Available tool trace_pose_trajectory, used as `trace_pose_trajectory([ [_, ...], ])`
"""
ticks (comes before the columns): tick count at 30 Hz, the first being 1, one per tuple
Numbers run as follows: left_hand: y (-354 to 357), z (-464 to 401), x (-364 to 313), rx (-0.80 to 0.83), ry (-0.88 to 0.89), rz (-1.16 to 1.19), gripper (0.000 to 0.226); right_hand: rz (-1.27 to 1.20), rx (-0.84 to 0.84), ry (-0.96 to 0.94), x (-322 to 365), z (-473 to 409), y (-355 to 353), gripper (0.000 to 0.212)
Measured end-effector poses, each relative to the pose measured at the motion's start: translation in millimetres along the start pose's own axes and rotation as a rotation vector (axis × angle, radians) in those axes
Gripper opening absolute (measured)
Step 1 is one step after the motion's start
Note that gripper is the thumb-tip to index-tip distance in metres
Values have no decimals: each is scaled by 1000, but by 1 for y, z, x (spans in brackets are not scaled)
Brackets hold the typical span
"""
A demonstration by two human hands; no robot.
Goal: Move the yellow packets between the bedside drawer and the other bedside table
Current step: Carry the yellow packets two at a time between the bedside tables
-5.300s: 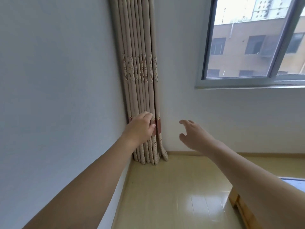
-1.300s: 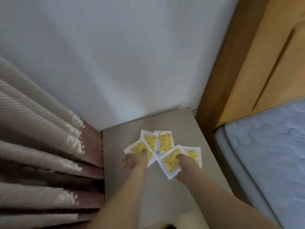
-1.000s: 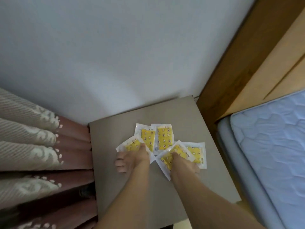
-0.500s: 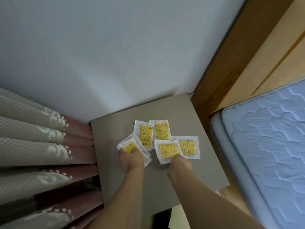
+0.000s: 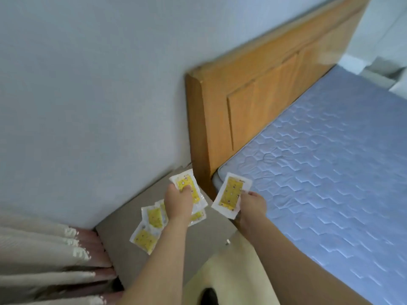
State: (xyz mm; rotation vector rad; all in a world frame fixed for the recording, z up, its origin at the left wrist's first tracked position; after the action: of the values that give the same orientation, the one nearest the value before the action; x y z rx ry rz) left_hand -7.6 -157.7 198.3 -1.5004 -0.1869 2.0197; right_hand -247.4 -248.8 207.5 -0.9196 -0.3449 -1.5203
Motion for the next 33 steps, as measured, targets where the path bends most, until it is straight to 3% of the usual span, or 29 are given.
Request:
trace_pose_trajectory([
  [6, 85, 153, -122, 255, 375, -79, 12, -21, -295, -278, 84, -28, -194, 23],
  [12, 177, 392, -161, 562, 627, -38, 3, -132, -603, -336, 85, -32, -454, 20],
  [18, 234, 676, -120, 876, 717, 34, 16, -267, -897, -363, 6, -12, -733, 26],
  [21, 257, 814, -79, 1054, 781, 11, 12, -358, -1046, -286, -62, 8, -856, 27],
  [27, 266, 1067, 10, 1419, 891, -62, 16, -531, -1260, -134, -186, 57, -1047, 23],
  [33, 275, 1263, 106, 1652, 964, -152, 26, -603, -1424, 9, -285, 80, -1198, 22],
])
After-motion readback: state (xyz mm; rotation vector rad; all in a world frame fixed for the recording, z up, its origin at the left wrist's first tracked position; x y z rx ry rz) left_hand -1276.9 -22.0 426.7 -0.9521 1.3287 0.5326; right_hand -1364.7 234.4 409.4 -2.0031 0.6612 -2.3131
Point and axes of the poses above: each hand's wrist, its own z-axis away from the middle knuckle, its own y-axis out of the palm, x = y × z, the point moved 10 cm from there along -z, towards the middle knuckle, and after that the axes turned 12 degrees about -x, right-handed, at the moved point
